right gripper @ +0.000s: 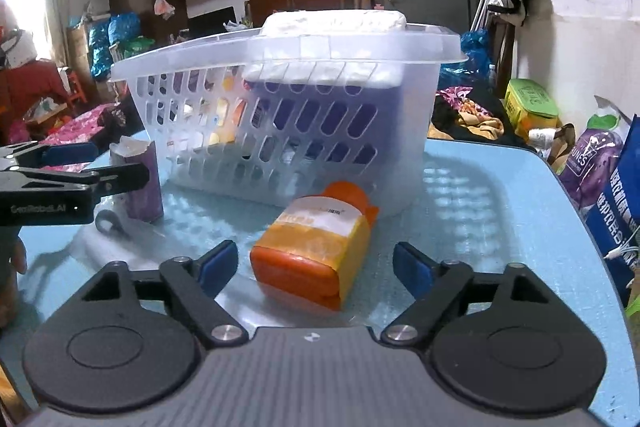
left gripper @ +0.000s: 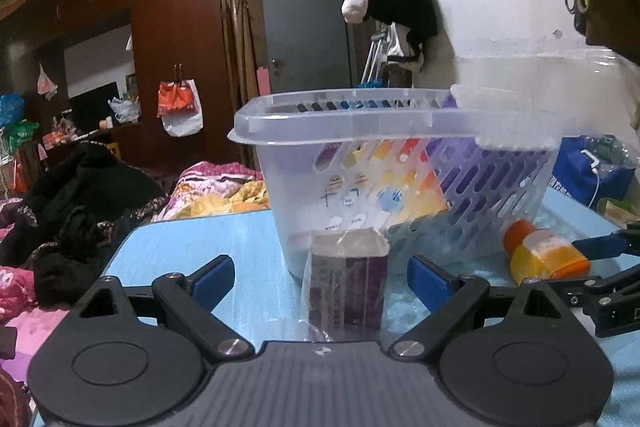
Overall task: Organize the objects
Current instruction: 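Close left gripper on the purple carton while right gripper closes on the orange bottle, then lift the carton and bottle over the basket and open both grippers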
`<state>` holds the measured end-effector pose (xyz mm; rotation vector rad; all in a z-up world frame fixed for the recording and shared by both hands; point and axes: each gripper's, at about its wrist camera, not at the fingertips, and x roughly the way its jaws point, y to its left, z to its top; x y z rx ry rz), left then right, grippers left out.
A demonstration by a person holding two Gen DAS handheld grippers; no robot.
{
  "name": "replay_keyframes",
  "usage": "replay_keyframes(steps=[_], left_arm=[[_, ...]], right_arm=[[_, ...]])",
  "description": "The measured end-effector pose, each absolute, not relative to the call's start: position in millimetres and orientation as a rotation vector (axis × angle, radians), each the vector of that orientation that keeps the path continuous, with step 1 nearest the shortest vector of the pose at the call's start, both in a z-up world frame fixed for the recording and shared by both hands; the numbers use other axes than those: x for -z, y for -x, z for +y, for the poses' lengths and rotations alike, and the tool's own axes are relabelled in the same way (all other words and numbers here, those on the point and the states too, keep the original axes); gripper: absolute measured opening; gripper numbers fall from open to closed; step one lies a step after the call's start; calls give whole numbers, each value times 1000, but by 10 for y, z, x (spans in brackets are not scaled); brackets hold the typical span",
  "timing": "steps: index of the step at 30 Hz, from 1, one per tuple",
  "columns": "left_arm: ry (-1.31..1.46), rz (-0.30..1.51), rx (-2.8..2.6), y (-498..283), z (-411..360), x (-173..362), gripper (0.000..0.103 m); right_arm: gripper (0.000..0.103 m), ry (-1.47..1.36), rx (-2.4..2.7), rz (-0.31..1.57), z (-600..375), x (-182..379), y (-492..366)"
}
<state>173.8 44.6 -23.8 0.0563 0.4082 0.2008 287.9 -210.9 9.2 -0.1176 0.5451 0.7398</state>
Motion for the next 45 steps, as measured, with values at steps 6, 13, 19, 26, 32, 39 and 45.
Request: replay_keyframes(steps=[6,13,19,26,32,39,45], left_arm=[[-53,441,-206,-1780,454,257,61],[62,437,-180,-1749,654,266,50],[55,348,-181,-1619,637,215,50],[25,270,-165,-1522,547,171,50],[28,217,-163,-1449,506,152,50],[-12,178,-152,-1398,435,146,50],[8,160,-139,-1365,476,143,50]], right_arm=[[63,113,-757,562,-2110,-72,-2891],[62,96,-780,557,-2135,-79,-2883],[61,76,-823,481,-2204,-110,-2784],[59,36,-849,452,-2266,-127,-2781],[58,22,-856,391,-2325,-151,-2717],[58,-1,-884,372,-2371,-170,-2704],[57,5,-894,326,-2377,-172,-2631]])
